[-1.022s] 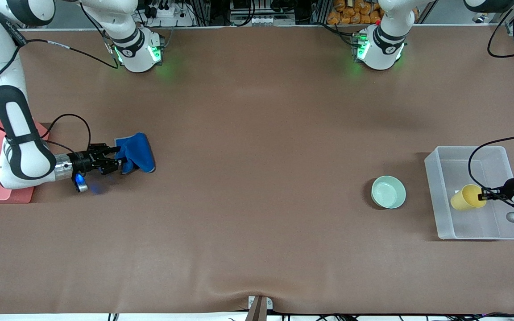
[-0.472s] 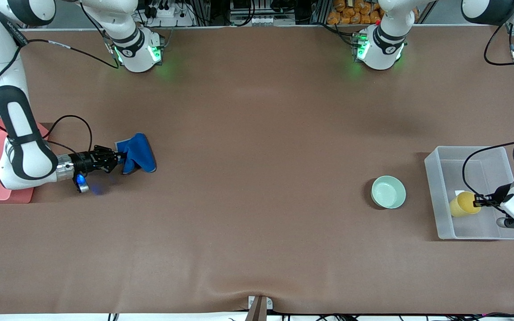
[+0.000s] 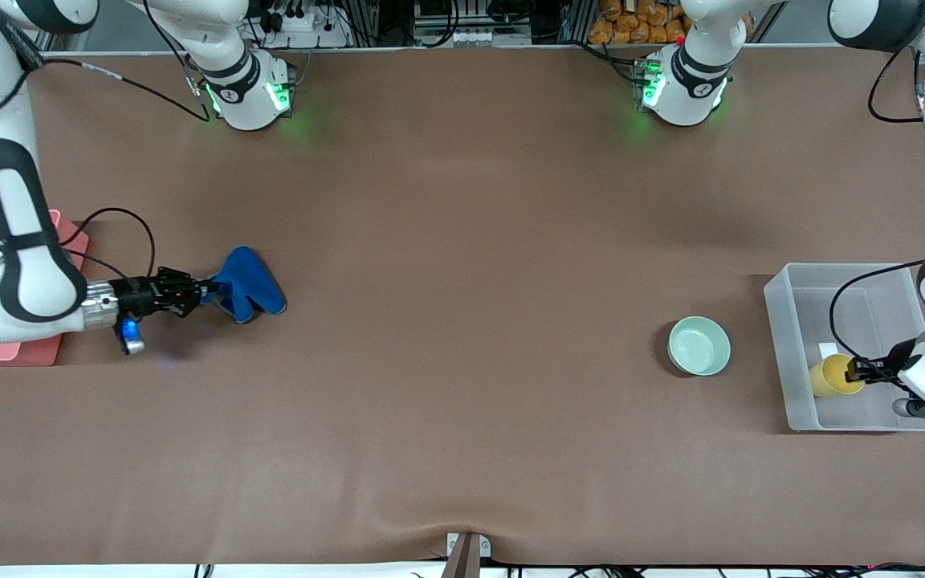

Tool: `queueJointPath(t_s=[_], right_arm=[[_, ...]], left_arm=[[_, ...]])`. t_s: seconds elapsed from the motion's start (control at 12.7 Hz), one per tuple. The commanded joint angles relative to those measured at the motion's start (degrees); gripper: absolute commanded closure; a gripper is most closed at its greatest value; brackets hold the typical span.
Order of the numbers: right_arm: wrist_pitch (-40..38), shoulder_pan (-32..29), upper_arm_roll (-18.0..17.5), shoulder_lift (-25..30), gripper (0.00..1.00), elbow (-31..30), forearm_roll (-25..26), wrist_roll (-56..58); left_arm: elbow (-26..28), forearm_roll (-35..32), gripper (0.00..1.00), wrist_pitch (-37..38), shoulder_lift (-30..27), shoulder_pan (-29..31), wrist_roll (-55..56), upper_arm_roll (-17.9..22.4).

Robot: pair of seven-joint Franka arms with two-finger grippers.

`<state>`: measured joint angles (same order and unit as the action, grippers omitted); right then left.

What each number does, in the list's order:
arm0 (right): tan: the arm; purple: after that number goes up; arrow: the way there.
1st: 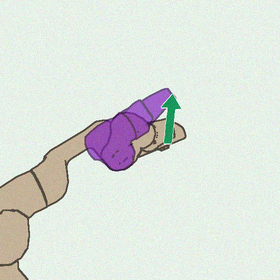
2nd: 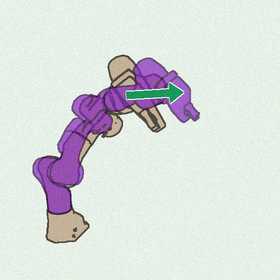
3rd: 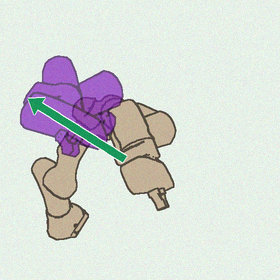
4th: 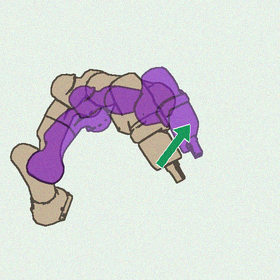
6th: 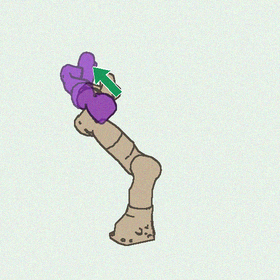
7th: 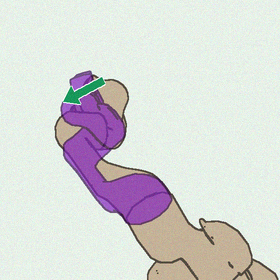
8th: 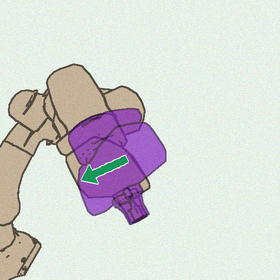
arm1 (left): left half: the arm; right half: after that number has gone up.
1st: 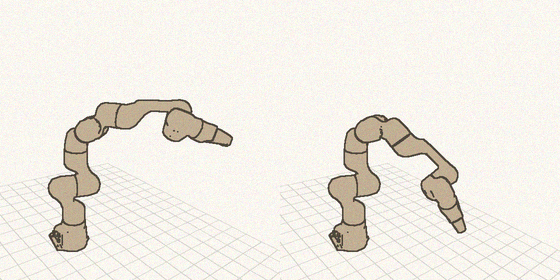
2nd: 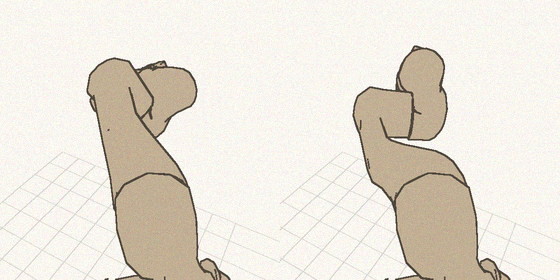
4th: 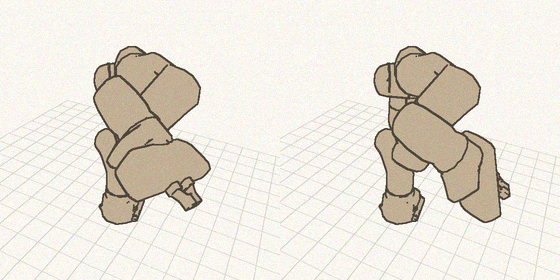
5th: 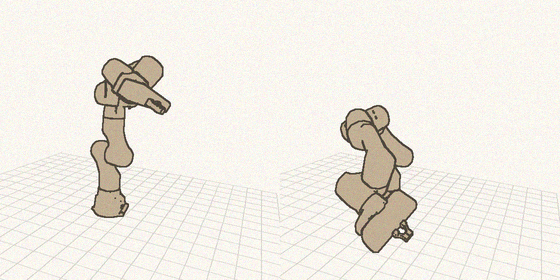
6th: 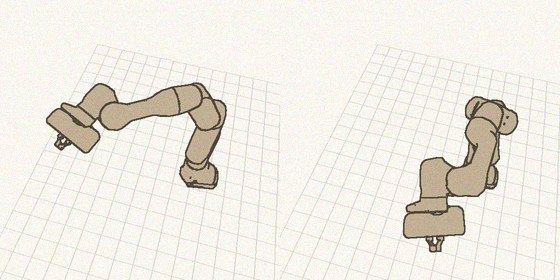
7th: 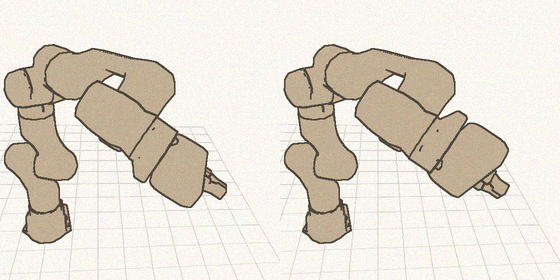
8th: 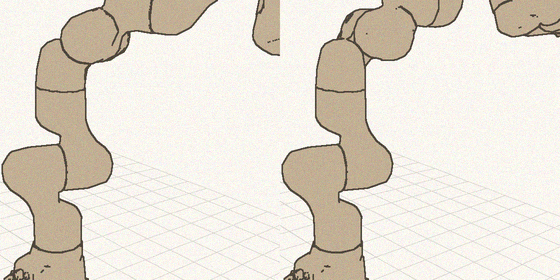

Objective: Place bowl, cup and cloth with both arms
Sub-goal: 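Release the cup in the clear bin while the right gripper lifts the cloth, then reach the left gripper to the green bowl while the right gripper carries the cloth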

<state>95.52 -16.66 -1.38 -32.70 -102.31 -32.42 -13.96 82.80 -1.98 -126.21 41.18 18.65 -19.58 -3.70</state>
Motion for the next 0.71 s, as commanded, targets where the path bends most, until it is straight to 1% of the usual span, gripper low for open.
queueJointPath(t_s=[0.0,0.08,0.16,0.24,0.39,0.47,0.55,0.63], right_arm=[[-1.6,0.2,0.2,7.0,1.0,-0.2,3.4,0.2],[-3.0,0.3,0.2,8.9,1.0,1.3,5.9,0.2],[-5.3,0.3,0.2,10.1,1.0,3.3,7.4,0.2],[-7.6,0.0,0.2,11.4,1.0,5.6,8.9,0.3],[-13.0,-0.3,0.4,12.9,1.0,11.8,14.0,3.2],[-15.9,-1.1,0.4,12.9,1.0,14.9,15.6,4.0],[-18.6,-2.7,0.4,12.8,1.0,17.4,16.2,4.1],[-20.2,-4.2,0.4,12.9,1.0,18.5,17.5,5.2]], left_arm=[[-2.9,-1.1,0.43,1.7,-0.2,0.0,-0.5,-0.3],[-4.2,-1.2,0.4,4.7,-0.3,0.0,-0.5,-0.1],[-4.8,-1.3,0.4,7.7,-1.0,0.2,-0.5,0.1],[-4.8,-1.3,0.38,10.6,-2.6,0.1,-0.4,0.0],[-4.8,-0.5,0.31,16.2,-6.4,-0.5,0.6,-0.6],[-4.6,-0.3,0.28,16.8,-8.5,-0.9,2.6,-1.0],[-4.3,0.0,0.25,16.9,-9.0,-2.3,7.6,-2.6],[-3.7,-0.4,0.24,17.1,-9.3,-3.7,14.7,-4.2]])
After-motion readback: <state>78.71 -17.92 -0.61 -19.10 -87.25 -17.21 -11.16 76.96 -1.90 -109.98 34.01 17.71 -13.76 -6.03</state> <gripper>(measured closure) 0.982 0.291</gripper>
